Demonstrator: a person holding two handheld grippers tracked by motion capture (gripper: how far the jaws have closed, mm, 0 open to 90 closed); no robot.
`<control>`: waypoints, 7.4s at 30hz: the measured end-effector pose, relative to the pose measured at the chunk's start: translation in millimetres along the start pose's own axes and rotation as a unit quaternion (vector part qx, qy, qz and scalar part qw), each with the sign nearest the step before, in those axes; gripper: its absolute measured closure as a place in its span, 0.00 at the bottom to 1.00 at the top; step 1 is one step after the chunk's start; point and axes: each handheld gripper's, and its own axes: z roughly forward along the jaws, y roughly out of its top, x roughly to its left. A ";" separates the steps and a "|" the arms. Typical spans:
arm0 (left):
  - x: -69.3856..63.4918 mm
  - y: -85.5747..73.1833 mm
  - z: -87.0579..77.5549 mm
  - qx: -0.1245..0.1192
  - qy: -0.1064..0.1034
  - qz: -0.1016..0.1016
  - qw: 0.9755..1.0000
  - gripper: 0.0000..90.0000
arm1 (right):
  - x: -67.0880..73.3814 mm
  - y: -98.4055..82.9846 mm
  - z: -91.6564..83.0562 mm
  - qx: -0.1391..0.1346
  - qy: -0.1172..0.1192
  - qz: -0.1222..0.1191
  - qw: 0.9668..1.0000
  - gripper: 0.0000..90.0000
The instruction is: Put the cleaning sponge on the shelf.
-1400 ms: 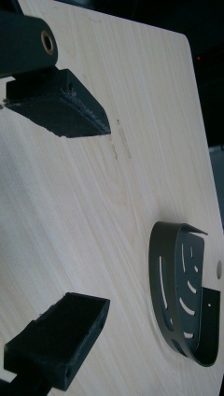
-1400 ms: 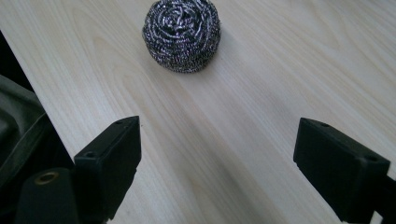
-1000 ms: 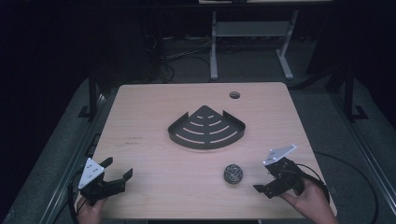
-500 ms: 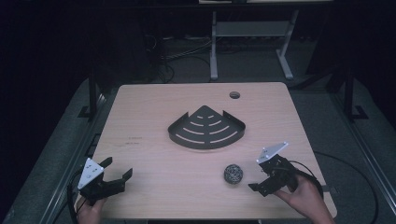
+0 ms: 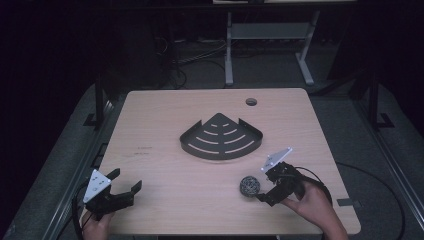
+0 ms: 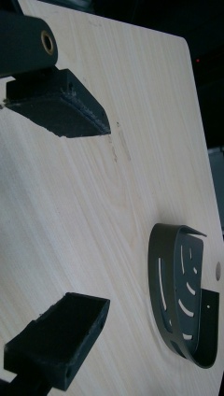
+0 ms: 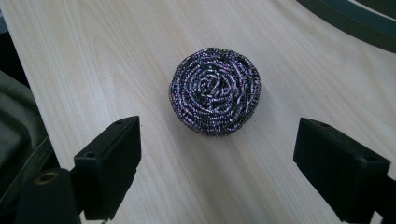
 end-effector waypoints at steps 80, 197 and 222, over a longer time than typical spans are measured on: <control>-1.2 1.1 -0.9 -0.005 -0.001 -0.001 1.000 0.15 | -12.7 64.6 23.7 0.070 0.022 -0.041 0.996 0.35; -4.3 4.1 2.9 -0.004 -0.005 0.005 1.000 0.15 | -110.9 200.7 104.0 0.121 0.023 0.022 0.992 0.35; -3.5 2.8 1.7 -0.002 -0.002 0.006 1.000 0.15 | -122.3 189.8 127.2 0.127 0.015 0.051 0.990 0.34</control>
